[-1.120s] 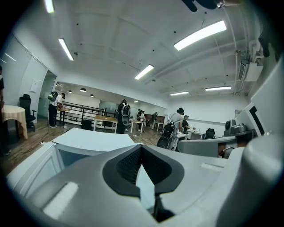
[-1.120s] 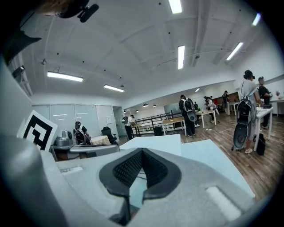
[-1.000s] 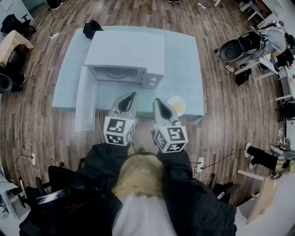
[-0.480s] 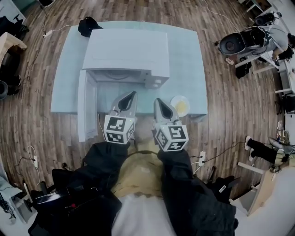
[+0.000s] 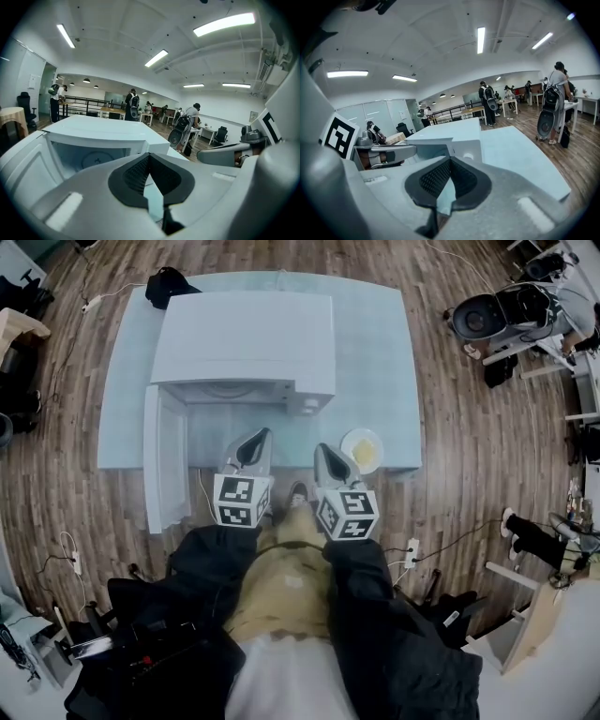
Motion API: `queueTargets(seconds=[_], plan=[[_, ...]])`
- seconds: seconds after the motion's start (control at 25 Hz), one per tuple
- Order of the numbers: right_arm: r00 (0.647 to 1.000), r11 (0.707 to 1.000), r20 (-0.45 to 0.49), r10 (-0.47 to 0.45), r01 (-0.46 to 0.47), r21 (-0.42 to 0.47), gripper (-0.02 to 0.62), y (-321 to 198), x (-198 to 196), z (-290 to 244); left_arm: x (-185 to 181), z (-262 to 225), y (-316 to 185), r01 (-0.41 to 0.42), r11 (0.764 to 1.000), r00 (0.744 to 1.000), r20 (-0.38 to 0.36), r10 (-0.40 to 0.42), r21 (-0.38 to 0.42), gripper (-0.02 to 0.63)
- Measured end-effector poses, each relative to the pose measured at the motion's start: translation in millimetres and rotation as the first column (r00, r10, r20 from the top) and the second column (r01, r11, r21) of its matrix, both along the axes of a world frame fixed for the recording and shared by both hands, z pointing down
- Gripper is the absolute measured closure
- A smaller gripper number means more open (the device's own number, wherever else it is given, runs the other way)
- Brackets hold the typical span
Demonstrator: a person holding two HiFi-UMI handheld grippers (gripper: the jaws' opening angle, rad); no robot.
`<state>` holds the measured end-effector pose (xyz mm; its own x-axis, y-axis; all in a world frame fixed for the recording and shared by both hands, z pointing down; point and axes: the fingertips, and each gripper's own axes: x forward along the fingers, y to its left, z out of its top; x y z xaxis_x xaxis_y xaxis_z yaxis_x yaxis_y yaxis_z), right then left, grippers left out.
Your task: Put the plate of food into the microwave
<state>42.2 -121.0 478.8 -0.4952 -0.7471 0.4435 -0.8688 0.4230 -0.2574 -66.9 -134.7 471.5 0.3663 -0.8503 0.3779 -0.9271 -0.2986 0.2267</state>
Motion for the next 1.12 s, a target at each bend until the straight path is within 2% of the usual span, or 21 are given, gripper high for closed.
queueTargets(seconds=[0.28, 0.6, 0.8, 0.96, 1.12], plan=[[0.998, 0.991, -0.037, 0.052, -0.056, -0.120, 0.595, 3.7, 53.0, 56.7, 30.1, 51.2, 2.1, -0.033, 0.992, 0.999, 0.026, 0.036, -0.125, 0.607], [0.994, 0.967, -0.010, 0.108, -0.107, -0.230, 0.595, 13.1, 91.0, 99.5, 74.8, 110.3, 20.7, -0.094, 0.954, 0.995, 0.012, 0.102, -0.284, 0.607], [0.992, 0.955, -0.002, 0.127, -0.122, -0.270, 0.595, 14.6, 106.7, 117.6, 98.8, 131.4, 28.2, -0.135, 0.931, 0.989, 0.009, 0.146, -0.339, 0.607], [0.991, 0.949, -0.035, 0.125, -0.130, -0.288, 0.595, 16.2, 122.4, 133.6, 113.4, 141.9, 28.2, -0.159, 0.918, 0.985, 0.006, 0.174, -0.364, 0.607], [0.988, 0.930, -0.058, 0.145, -0.156, -0.332, 0.595, 21.7, 140.5, 154.7, 126.9, 152.3, 30.3, -0.181, 0.901, 0.981, -0.008, 0.193, -0.394, 0.607]])
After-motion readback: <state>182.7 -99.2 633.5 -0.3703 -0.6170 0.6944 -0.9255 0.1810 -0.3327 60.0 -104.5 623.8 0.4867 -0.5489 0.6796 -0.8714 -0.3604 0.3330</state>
